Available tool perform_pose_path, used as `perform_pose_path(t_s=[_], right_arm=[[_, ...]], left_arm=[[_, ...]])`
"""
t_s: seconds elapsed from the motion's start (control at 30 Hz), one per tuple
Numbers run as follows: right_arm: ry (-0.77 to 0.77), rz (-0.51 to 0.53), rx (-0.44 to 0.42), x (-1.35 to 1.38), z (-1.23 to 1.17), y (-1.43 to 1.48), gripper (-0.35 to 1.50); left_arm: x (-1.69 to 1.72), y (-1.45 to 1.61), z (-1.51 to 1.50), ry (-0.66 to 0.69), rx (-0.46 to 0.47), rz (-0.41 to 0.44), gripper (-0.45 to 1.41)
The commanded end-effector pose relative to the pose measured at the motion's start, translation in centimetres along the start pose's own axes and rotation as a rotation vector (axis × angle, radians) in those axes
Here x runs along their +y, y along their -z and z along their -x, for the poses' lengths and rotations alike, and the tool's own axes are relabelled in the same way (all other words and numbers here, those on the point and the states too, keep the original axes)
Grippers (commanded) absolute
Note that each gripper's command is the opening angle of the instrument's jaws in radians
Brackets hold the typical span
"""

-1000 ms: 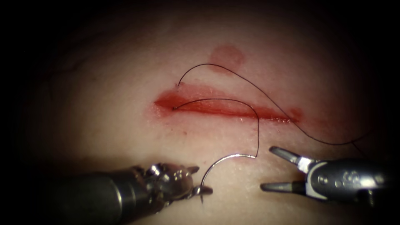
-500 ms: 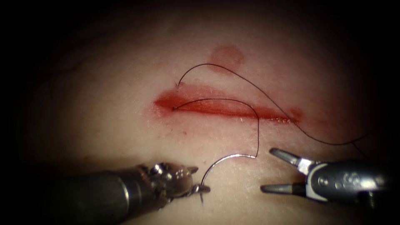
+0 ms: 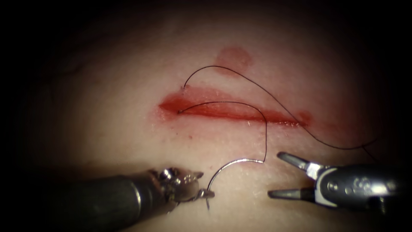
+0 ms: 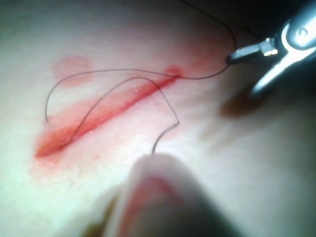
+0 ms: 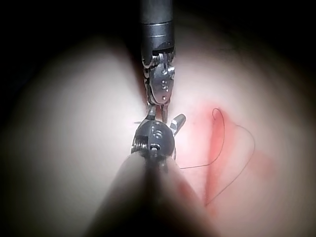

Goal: Wound Closure
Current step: Pick up the needle with the left gripper near the needle tip.

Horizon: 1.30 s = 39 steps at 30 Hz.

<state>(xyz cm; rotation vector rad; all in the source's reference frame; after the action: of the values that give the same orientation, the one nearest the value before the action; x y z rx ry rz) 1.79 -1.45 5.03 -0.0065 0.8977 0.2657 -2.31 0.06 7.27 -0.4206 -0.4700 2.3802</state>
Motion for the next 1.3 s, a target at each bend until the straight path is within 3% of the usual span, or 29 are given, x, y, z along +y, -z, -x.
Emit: perform_pose_path(t_s=[0.03, 0.47, 0.53, 0.63, 0.83, 0.93, 1.07, 1.3], right_arm=[[-0.002, -0.004, 0.000, -0.06, 0.03, -0.07, 0.76], [-0.004, -0.012, 0.000, -0.07, 0.01, -0.11, 0.76], [-0.004, -0.012, -0.001, -0.07, 0.01, -0.11, 0.76], [-0.004, -0.012, -0.001, -0.06, 0.01, -0.12, 0.76], [-0.005, -0.012, -0.001, -0.05, 0.00, -0.12, 0.73], [-0.005, -0.012, -0.001, -0.05, 0.00, -0.11, 0.73], [-0.005, -0.013, -0.001, -0.05, 0.00, -0.11, 0.71], [-0.004, -0.010, 0.010, -0.07, -0.02, -0.06, 0.71]], left_arm=[[0.05, -0.10, -0.01, 0.001, 0.000, 0.003, 0.22], [0.02, -0.42, 0.05, -0.009, -0.016, -0.002, 0.21], [0.01, -0.46, 0.07, -0.010, -0.018, 0.000, 0.16], [0.00, -0.45, 0.09, -0.012, -0.021, 0.003, -0.08], [0.04, -0.31, 0.08, -0.024, -0.041, 0.022, -0.20], [0.05, -0.20, 0.03, -0.027, -0.045, 0.030, -0.35], [0.05, -0.04, -0.04, -0.016, -0.029, 0.017, -0.35], [-0.20, 0.31, -0.15, 0.068, 0.118, 0.081, -0.35]])
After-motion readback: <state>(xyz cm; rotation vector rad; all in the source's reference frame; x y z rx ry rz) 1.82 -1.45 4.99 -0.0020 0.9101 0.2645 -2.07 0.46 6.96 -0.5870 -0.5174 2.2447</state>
